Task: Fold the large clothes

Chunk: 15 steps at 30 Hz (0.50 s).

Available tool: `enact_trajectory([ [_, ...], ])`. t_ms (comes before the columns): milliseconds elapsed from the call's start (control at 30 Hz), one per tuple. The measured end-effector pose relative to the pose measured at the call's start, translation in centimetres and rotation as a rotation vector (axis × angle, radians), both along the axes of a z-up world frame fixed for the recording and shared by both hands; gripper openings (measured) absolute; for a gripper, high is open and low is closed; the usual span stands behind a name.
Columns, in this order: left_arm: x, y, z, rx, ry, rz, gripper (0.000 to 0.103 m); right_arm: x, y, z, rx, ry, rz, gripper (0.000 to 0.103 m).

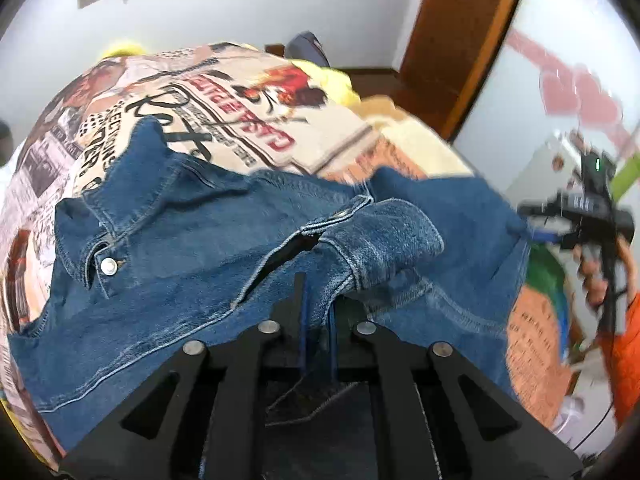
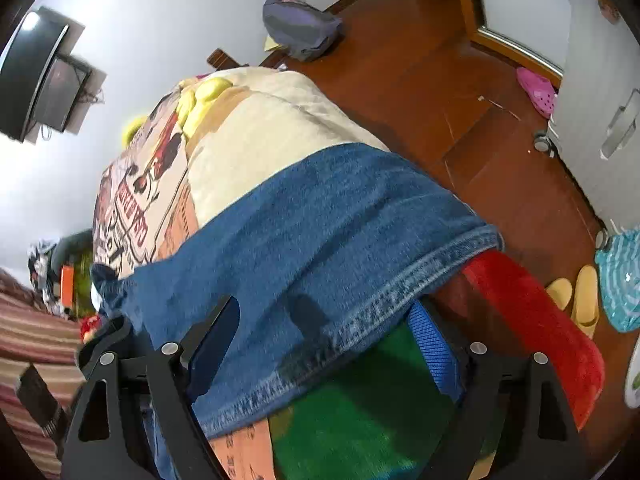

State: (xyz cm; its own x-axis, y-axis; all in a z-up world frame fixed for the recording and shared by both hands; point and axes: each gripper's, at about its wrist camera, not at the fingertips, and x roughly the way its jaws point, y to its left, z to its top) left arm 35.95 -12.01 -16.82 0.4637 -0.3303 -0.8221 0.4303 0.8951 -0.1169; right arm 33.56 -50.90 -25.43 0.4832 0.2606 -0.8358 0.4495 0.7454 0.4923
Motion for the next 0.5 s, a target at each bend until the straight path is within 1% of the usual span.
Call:
enact_trajectory([
  [33, -0.2, -0.6, -0.8, 0.031, 0.010, -0.012, 0.006, 0.2, 0.0, -0.1, -0.001, -0.002, -0.010, 0.085],
  [67, -0.3, -0.9, -1.3, 0.046, 0.024, -0.021, 0.008, 0.4, 0.2, -0.1, -0.006, -0.003, -0.016, 0.084],
  [100, -0.4, -1.3, -2.2, 0.061, 0.052, -0.034, 0.010, 0.6, 0.3, -0.2, -0.014, -0.007, -0.023, 0.082],
  [133, -0.6, -1.5, -2.7, 0.065, 0.072, -0.042, 0.013, 0.7, 0.4, -0.3, -0.026, -0.008, -0.028, 0.076],
  [167, -0.8, -1.6, -3.3, 0.070, 0.090, -0.050, 0.019, 0.7, 0.6, -0.3, -0.045, -0.005, -0.032, 0.073],
  [200, -1.2, -1.7, -3.6, 0.081, 0.092, -0.055, 0.021, 0.8, 0.7, -0.4, -0.067, 0.001, -0.035, 0.065],
  [233, -1.6, -1.8, -3.6, 0.095, 0.072, -0.057, 0.025, 0.8, 0.7, -0.5, -0.082, 0.005, -0.038, 0.058],
  [267, -2.1, -1.8, -3.5, 0.104, 0.062, -0.062, 0.032, 0.8, 0.7, -0.4, -0.099, 0.006, -0.042, 0.049],
  [300, -2.4, -1.8, -3.3, 0.116, 0.053, -0.060, 0.034, 0.8, 0.7, -0.4, -0.113, 0.008, -0.045, 0.043],
  [333, -2.6, -1.6, -3.1, 0.123, 0.047, -0.058, 0.041, 0.7, 0.6, -0.3, -0.126, 0.011, -0.047, 0.033],
  [367, -2.8, -1.4, -3.0, 0.120, 0.049, -0.059, 0.049, 0.7, 0.5, -0.2, -0.140, 0.014, -0.045, 0.029],
  [400, -2.9, -1.1, -2.7, 0.111, 0.053, -0.053, 0.053, 0.7, 0.5, 0.0, -0.146, 0.009, -0.042, 0.027],
  [433, -3.1, -0.7, -2.5, 0.093, 0.059, -0.050, 0.061, 0.6, 0.5, 0.2, -0.153, 0.001, -0.037, 0.022],
  [467, -3.2, -0.3, -2.2, 0.065, 0.064, -0.043, 0.066, 0.5, 0.6, 0.5, -0.162, -0.007, -0.036, 0.019],
  [500, -3.4, 0.2, -1.8, 0.039, 0.066, -0.031, 0.067, 0.5, 0.7, 0.8, -0.168, -0.016, -0.034, 0.018],
])
